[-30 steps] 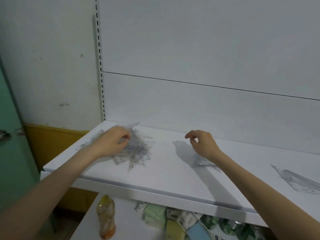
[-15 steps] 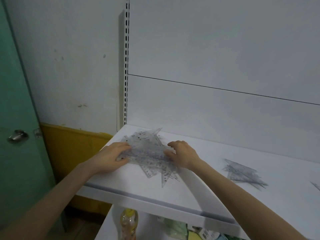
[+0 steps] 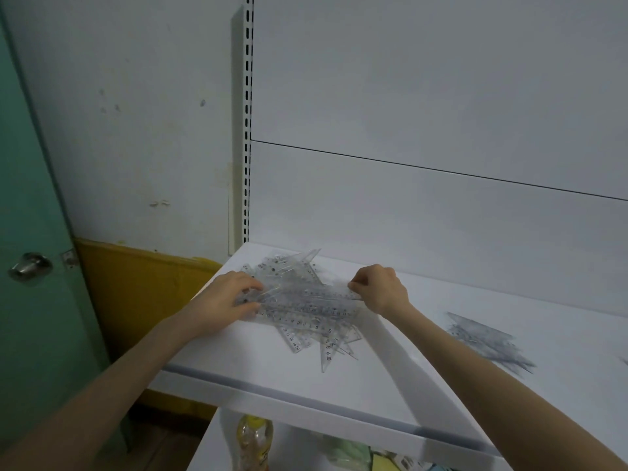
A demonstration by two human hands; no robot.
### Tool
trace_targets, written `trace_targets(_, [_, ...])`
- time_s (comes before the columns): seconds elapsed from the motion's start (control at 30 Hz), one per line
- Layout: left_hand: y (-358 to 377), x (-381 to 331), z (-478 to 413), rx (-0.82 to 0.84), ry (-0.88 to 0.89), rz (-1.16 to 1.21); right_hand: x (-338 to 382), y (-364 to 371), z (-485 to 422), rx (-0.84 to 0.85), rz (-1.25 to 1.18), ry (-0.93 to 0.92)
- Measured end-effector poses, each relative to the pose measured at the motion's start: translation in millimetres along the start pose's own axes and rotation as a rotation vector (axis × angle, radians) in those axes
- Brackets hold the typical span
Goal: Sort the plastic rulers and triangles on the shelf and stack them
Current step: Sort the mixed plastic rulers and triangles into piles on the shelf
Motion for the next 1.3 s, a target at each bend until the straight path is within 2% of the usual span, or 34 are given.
trace_targets(0.2, [-5, 3, -6, -0.097, -0.069, 0.233, -29, -20, -1, -0.017, -0.066, 0.044])
trace_targets(0.37, [-10, -4, -11, -0.142, -0.082, 0.411, -53, -26, 2, 0.112, -0.21, 0.084])
trace_targets(0.5, [-11, -16, -16, -0.141, -0.066, 0.504, -72, -41, 13, 0.161, -0.169, 0.065])
trace_targets(0.7, [-4, -46, -32, -0.16, -0.041, 0.53, -116, -80, 33, 0.047, -0.187, 0.088])
trace_targets(1.0, [60, -141, -63, 0.005, 0.058, 0.455, -204, -123, 94, -0.131, -0.434, 0.248])
trace_targets(1.17, [97, -206, -85, 0.054, 0.152, 0.511, -263, -146, 135, -0.108, -0.482, 0.245])
trace_targets(1.3, [133, -274, -97, 0.099, 0.226, 0.525, -327, -176, 165, -0.166, -0.509, 0.27])
Point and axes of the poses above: each hand's wrist, its own z-axis away from the middle knuckle, its own y-axis out of the palm, x = y × z, the point moved 8 cm from there along -z, towards the middle knuckle, and after that the axes turned 3 degrees about z, right-handed, at the moved point
